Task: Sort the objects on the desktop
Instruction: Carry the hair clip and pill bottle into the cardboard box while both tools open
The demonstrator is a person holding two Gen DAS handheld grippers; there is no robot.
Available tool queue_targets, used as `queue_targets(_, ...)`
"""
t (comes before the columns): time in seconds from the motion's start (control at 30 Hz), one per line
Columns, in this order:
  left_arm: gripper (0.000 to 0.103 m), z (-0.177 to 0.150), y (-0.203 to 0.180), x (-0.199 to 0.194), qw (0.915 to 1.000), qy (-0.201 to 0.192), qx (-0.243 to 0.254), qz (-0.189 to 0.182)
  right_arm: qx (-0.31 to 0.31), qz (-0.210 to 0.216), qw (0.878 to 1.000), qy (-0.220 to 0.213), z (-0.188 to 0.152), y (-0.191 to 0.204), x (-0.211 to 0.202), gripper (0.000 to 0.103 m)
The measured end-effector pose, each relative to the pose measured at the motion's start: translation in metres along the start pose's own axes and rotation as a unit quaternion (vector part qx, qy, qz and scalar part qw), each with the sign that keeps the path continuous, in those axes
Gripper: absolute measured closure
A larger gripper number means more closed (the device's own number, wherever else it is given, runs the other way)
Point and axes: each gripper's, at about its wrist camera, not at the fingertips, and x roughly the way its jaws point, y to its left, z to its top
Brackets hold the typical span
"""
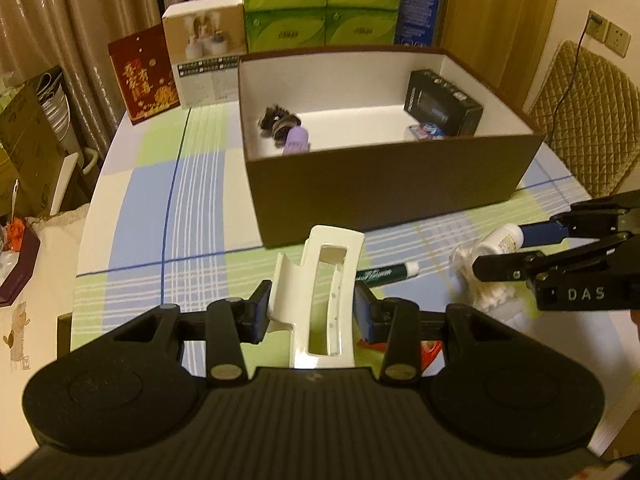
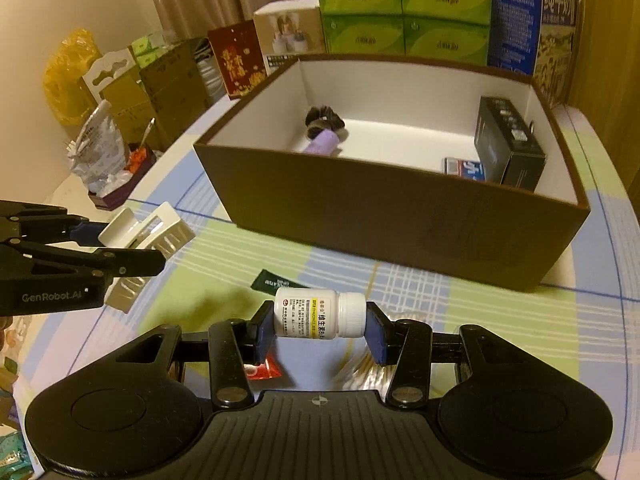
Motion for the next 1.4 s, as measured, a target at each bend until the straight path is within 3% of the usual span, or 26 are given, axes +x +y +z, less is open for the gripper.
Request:
queue_targets(0.4, 0.066, 0.039, -0.018, -0.011, 0.999, -0.041, 0.015, -0.007, -0.016, 0.001, 0.999, -0.045, 0.03, -0.014, -0.025, 0.059)
queue_targets(0.73, 0.066, 0.094, -0.026, 0.003, 0.9976, -0.064, 0.017, -0.02, -0.033, -0.005, 0.997, -0.063, 0.075, -0.04, -0.016, 0.059)
queue_targets(0.93, 0.066, 0.129, -0.024, 0.029, 0.9979, -0.057, 0.011, -0.027, -0.055, -0.015, 0.996, -0.065, 0.104, -0.059, 0.001, 0.059)
queue_targets(1.4, 0.066, 0.202, -0.019, 0.121, 0.9995, -0.014, -0.007, -0.026, -0.037, -0.02, 0.999, -0.035, 0.166, -0.113, 0.069, 0.059)
